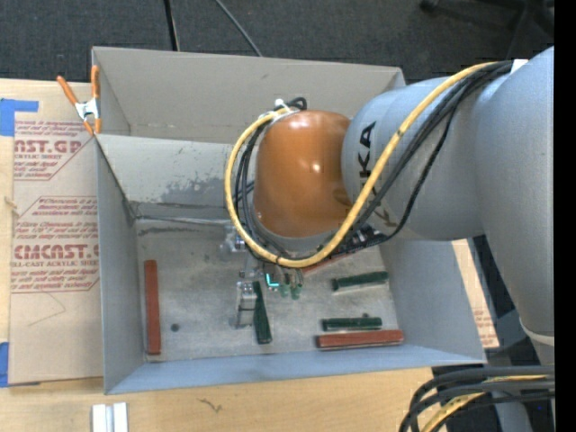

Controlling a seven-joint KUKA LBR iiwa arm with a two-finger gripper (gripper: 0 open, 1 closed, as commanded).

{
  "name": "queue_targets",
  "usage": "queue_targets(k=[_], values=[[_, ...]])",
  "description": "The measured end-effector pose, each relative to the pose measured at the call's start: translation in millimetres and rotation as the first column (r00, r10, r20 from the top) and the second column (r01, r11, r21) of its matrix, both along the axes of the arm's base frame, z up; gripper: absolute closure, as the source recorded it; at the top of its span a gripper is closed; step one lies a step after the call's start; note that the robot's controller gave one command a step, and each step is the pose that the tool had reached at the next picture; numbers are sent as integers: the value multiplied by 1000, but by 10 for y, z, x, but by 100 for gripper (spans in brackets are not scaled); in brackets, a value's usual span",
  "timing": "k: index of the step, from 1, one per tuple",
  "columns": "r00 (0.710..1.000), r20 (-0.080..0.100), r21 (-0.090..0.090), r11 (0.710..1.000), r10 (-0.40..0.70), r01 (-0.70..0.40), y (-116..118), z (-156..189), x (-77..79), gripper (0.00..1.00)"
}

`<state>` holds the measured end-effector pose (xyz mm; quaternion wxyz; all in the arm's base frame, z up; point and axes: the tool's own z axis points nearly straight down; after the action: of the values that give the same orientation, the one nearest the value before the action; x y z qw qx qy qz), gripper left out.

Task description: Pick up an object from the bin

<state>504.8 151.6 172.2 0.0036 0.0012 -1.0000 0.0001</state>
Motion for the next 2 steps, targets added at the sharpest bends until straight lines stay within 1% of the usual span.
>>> queue_targets(k=[1, 2], values=[[941, 3, 1, 941, 337, -337, 180, -1049, -52, 0], [754, 20, -6, 754, 657, -657, -545, -1004, -199, 0]])
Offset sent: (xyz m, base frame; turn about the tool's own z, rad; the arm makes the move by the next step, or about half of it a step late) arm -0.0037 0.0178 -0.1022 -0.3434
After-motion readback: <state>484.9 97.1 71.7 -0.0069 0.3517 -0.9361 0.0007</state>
